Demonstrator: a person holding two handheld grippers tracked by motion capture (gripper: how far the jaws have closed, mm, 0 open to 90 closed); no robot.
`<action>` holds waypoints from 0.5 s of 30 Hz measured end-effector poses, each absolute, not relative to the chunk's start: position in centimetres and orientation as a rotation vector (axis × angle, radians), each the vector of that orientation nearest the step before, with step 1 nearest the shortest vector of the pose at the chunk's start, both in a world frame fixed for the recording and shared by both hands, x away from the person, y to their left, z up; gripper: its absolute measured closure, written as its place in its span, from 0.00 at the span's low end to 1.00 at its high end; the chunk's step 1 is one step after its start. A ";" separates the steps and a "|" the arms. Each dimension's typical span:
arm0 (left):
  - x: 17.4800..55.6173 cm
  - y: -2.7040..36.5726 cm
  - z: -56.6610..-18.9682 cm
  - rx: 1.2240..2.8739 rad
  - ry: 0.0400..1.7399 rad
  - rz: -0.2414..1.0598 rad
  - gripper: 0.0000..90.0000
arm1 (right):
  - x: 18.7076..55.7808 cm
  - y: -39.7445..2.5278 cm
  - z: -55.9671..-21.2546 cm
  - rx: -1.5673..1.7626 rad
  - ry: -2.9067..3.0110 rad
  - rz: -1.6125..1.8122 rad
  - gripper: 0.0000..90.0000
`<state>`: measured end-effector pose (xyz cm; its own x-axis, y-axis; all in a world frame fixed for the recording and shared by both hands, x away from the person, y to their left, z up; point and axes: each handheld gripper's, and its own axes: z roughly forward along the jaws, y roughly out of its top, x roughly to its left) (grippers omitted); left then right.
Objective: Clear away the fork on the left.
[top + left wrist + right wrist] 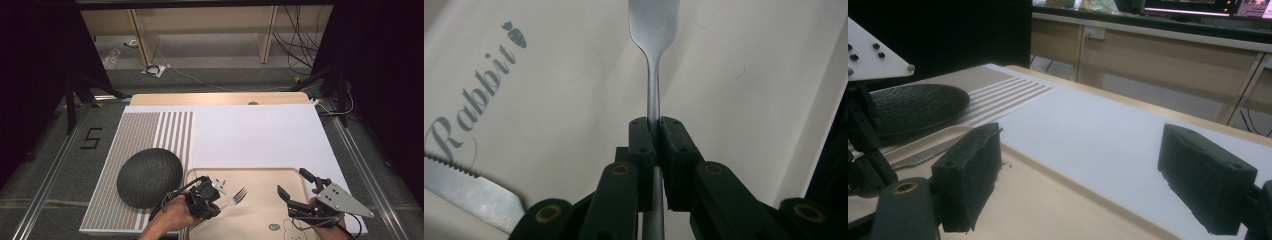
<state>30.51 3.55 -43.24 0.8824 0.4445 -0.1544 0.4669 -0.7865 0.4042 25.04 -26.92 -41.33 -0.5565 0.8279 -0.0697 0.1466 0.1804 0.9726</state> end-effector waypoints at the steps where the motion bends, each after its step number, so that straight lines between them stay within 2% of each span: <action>1: 30.5 3.5 -43.3 2.614 0.666 -0.080 0.93 | 25.1 -26.9 -41.3 0.916 1.838 1.417 0.20; 15: 30.0 2.8 -44.2 2.646 0.658 -0.116 0.93 | 25.0 -26.9 -41.3 0.912 1.842 1.413 0.20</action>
